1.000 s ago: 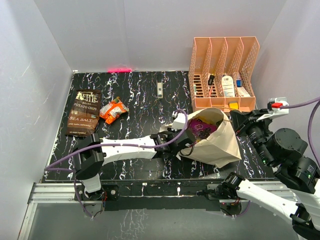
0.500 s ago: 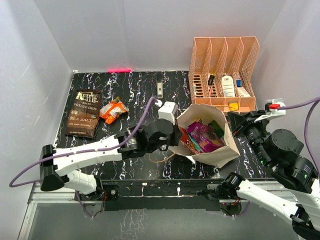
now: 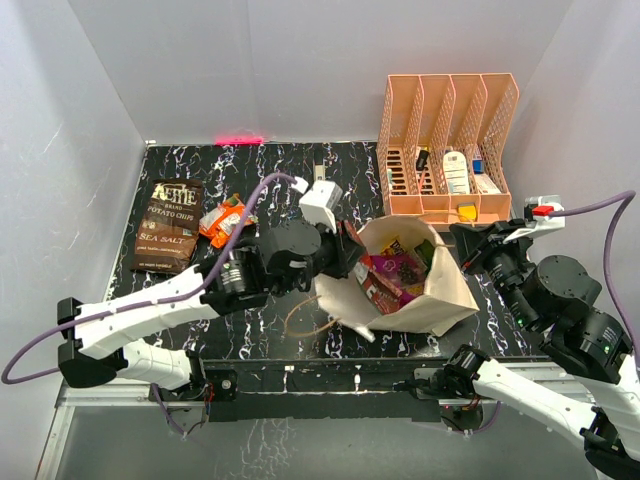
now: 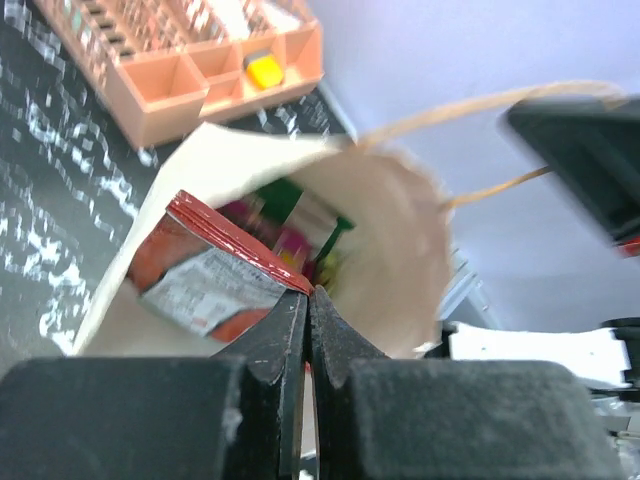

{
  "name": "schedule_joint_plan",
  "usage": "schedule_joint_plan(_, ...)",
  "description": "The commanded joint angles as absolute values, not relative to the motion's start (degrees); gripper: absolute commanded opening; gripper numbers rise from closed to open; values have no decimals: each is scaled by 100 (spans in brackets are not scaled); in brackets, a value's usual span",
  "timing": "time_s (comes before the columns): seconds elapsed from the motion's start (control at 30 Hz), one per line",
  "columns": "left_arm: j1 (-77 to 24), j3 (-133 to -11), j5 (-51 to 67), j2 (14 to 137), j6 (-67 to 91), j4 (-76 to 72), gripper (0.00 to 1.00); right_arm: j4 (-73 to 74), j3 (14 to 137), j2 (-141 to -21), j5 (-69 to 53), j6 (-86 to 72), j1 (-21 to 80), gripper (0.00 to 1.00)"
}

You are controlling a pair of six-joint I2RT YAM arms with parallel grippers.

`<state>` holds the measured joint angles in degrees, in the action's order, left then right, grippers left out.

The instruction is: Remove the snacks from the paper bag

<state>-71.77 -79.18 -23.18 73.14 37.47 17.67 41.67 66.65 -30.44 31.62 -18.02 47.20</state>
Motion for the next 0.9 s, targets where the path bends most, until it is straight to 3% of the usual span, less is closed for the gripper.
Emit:
schedule_joint_plan(0.0, -7178, -9025, -2305, 7183, 3074, 1815, 0, 3814, 6662, -3086, 3124, -1830, 4711, 9)
schedule_joint_plan(0.37, -7180, -10565, -2924, 7005, 1977, 2684, 0, 3815, 6658, -3003, 3118, -1843, 4708, 9)
schedule_joint_plan(0.67, -7180, -10475, -4782, 6479, 1263, 3464, 0, 3759, 6606, -3044, 3094, -1858, 4711, 9)
schedule_joint_plan(0.87, -7179, -9580, -6441, 5975, -128, 2409, 0, 3718, 6592, -3103, 3072, -1820, 4715, 9)
